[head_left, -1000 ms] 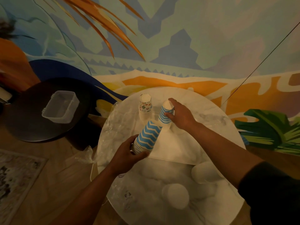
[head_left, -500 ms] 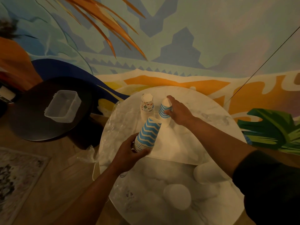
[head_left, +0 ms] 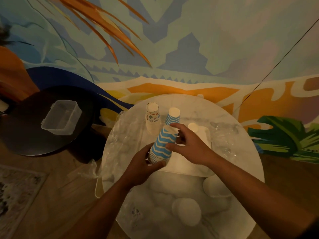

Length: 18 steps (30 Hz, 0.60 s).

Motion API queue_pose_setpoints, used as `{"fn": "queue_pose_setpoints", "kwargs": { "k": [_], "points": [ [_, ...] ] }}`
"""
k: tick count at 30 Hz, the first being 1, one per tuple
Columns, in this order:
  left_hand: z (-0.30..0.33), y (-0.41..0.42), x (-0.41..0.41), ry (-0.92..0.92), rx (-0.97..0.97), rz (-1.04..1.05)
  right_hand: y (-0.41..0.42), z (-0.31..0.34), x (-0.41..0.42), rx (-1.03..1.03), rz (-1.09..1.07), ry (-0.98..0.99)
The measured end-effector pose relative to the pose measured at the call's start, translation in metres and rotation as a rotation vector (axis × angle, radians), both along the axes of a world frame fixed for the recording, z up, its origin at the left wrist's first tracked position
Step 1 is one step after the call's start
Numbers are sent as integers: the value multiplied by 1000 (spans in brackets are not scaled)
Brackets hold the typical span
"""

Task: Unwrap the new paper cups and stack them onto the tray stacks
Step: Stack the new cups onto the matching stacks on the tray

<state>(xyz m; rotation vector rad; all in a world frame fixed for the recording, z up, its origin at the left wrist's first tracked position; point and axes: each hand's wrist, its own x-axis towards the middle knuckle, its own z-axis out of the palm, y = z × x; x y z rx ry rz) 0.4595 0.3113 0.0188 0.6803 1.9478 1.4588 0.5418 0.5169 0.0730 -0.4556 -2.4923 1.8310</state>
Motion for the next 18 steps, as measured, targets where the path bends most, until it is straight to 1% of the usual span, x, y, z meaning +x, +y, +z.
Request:
{"fn": "queue_pose_setpoints", "kwargs": {
  "k": [3,8,10,12,15,18],
  "points": [
    [2,6,-3,4,-5,2,9,6,-6,16,-21,48],
    [2,7,-10,14,-7,18,37,26,-29,61,-157,192],
    [0,5,-13,11,-12,32,52,32,-43,125,-218,241],
    [-2,3,-16,4,-10,45,63,31,-59,248,-248,265],
    [-2,0,-16,-14,0,67,75,17,-78,387,-244,210],
    [0,-2,-15,-2,-11,78,78,-9,-87,487,-190,83]
  ]
}}
